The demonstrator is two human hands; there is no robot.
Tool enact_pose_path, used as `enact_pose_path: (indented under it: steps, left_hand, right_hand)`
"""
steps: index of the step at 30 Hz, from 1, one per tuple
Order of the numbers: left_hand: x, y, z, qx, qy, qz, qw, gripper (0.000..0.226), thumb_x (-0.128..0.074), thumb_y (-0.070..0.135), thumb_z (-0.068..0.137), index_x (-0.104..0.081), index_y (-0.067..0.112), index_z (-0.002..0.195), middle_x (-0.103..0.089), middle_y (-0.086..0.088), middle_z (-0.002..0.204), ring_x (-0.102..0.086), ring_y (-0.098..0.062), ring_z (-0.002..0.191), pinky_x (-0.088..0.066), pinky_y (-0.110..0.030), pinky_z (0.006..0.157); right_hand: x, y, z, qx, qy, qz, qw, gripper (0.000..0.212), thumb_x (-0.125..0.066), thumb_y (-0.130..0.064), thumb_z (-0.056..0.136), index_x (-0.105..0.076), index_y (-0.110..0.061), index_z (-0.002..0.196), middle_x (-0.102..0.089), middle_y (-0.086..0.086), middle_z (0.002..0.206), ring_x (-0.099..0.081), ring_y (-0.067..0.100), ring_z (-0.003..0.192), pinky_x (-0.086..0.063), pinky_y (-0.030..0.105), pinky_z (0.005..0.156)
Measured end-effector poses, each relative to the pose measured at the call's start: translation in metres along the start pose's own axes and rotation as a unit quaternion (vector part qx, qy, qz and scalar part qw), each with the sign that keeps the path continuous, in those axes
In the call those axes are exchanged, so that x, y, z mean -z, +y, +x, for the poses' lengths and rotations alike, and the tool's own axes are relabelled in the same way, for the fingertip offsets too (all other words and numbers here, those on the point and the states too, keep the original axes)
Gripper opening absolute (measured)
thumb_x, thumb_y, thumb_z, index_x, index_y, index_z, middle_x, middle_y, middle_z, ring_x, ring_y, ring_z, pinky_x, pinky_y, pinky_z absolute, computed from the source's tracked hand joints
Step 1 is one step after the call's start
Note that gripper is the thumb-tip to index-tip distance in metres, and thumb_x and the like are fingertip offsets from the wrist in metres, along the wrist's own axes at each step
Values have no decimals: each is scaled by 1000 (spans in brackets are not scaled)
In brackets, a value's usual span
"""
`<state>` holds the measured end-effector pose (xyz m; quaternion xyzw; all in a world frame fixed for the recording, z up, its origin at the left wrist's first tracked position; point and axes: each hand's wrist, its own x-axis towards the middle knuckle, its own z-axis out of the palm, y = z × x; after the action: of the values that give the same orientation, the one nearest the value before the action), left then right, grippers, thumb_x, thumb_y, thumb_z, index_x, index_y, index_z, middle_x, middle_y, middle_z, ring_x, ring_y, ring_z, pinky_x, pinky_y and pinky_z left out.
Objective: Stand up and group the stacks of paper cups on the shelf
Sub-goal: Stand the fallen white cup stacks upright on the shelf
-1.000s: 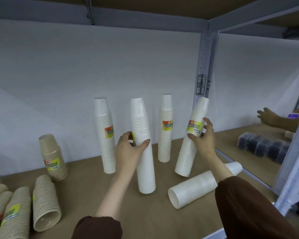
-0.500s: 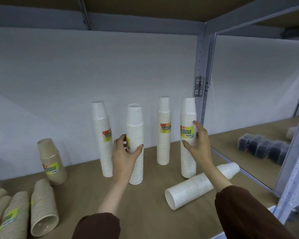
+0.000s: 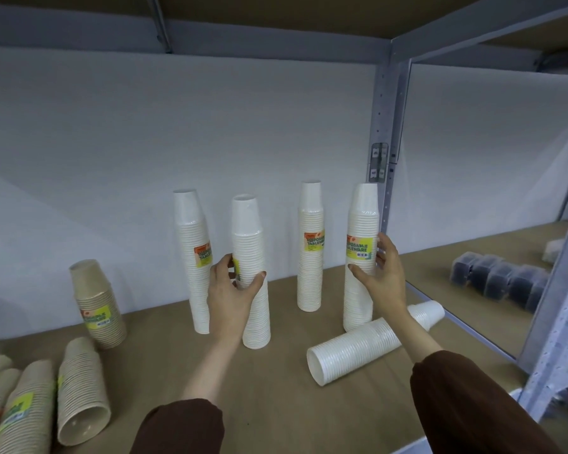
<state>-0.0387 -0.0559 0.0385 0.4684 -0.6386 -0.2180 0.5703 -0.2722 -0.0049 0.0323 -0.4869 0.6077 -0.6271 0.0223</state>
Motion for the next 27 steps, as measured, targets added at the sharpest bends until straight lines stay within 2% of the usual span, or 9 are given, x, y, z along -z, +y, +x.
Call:
enact_pose_path:
  steps: [3,7,10,13,16,22,27]
  left_hand:
    - [-1,-2,1,6,-5,-1,1000,53,-72,24,76,-49,8,121,-55,-9,119,-55,-20,98,-49,-36,88]
    - [-2,-7,-1,20,-22,7,1000,55,-72,23,76,-47,7,122,-53,-9,120,-50,-14,93,-46,-33,89]
    - [-4,-17,-8,43,-39,17,998,57,-73,23,75,-48,6,123,-54,-10,120,-56,-20,99,-46,-33,89]
    - [-7,-28,-17,64,-58,34,996,59,-75,22,73,-48,6,123,-55,-11,120,-57,-24,105,-45,-32,88]
    - [-8,-32,-20,71,-60,36,995,61,-76,21,72,-47,5,124,-55,-11,121,-57,-24,106,-42,-28,86]
    - [-9,-28,-22,77,-57,46,994,62,-76,21,72,-46,5,124,-52,-11,123,-56,-25,107,-44,-32,89]
    - [-7,-26,-23,89,-83,63,991,65,-76,20,72,-43,3,126,-51,-13,124,-54,-27,111,-45,-36,92]
  right_hand:
    - [-1,4,-3,-28,0,4,1000,67,-73,-10,74,-39,-8,132,-50,12,132,-49,16,112,-41,31,99]
    - [-3,7,-8,-35,-10,-3,999,55,-74,-14,73,-50,-7,122,-59,11,119,-52,14,100,-42,28,89]
    - [-5,11,-12,-38,-24,-16,999,49,-75,-16,72,-54,-9,116,-62,11,112,-56,18,97,-44,28,84]
    - [-6,16,-14,-35,-25,-36,998,50,-77,-18,70,-55,-10,114,-62,14,111,-58,23,98,-44,27,82]
    - [-7,13,-15,-36,-27,-39,998,49,-76,-15,70,-55,-8,114,-61,15,110,-56,20,94,-43,27,81]
    - [-5,12,-16,-48,-28,-32,998,47,-75,-15,71,-55,-9,113,-62,15,110,-57,21,97,-47,32,86]
    - [0,6,-19,-58,-21,-40,997,47,-75,-15,72,-55,-7,114,-62,15,112,-55,17,94,-43,28,82]
